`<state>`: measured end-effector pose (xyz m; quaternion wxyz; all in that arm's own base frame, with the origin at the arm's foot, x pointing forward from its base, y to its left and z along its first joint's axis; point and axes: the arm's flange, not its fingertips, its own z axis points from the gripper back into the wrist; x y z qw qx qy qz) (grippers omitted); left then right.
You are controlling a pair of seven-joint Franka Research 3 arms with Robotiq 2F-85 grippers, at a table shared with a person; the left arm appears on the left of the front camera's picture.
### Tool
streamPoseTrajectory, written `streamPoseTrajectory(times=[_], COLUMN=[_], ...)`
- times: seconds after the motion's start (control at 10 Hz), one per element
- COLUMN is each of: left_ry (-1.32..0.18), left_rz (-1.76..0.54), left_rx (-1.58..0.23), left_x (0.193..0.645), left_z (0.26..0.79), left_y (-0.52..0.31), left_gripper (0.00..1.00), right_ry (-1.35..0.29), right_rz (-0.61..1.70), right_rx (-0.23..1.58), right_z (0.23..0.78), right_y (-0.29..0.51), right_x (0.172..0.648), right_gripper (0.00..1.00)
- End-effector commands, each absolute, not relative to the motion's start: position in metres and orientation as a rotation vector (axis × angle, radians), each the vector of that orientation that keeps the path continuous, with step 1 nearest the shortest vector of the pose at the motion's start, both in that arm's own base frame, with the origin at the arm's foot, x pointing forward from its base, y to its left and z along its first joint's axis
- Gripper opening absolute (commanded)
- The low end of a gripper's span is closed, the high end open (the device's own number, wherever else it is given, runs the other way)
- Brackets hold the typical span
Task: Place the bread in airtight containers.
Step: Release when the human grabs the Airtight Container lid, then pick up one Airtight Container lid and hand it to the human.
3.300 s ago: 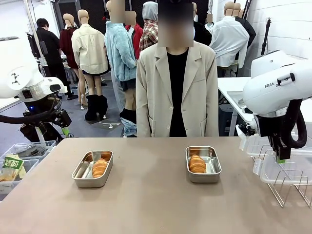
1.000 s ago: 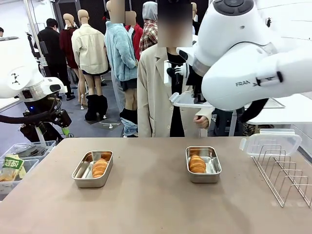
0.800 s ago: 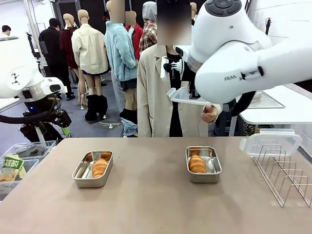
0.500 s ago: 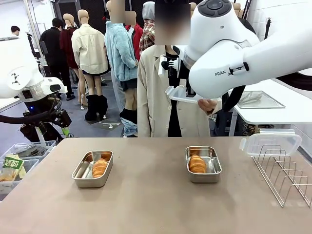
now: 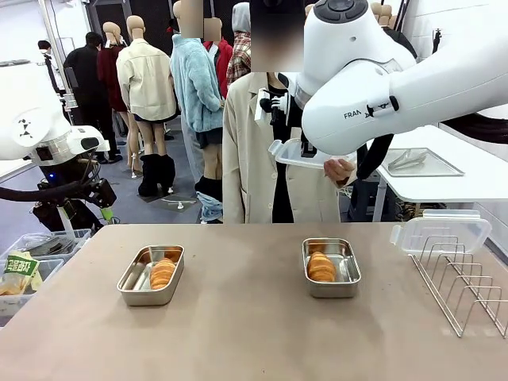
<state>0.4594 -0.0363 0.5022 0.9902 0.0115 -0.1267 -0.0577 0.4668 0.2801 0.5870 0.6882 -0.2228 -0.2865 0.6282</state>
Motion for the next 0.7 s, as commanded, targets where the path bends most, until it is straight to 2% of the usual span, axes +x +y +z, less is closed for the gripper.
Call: streamPoseTrajectory(times=[0.0,0.3,0.4,0.6], left_ry=[-0.256,-0.256,-0.256,-0.256], left_rz=[-0.106,-0.106,-0.106,-0.106], left_rx=[0.03,0.03,0.03,0.03], left_x=[0.46,0.46,0.46,0.46], left_z=[0.503,0.503,0.503,0.503], left_y=[-0.035,-0.035,-0.035,-0.035], left_gripper=[1.0,1.0,1.0,1.0], right_ry=[-0.536,-0.485,-0.458,-0.398], right_rz=[1.408,1.463,1.472,1.458], right_rx=[-0.413,-0.244,-0.203,-0.143], right_z=[0.602,0.643,0.651,0.657], right_y=[0.273,0.226,0.211,0.18], right_x=[0.453,0.416,0.407,0.393], right_gripper=[0.29,0.86,1.0,1.0])
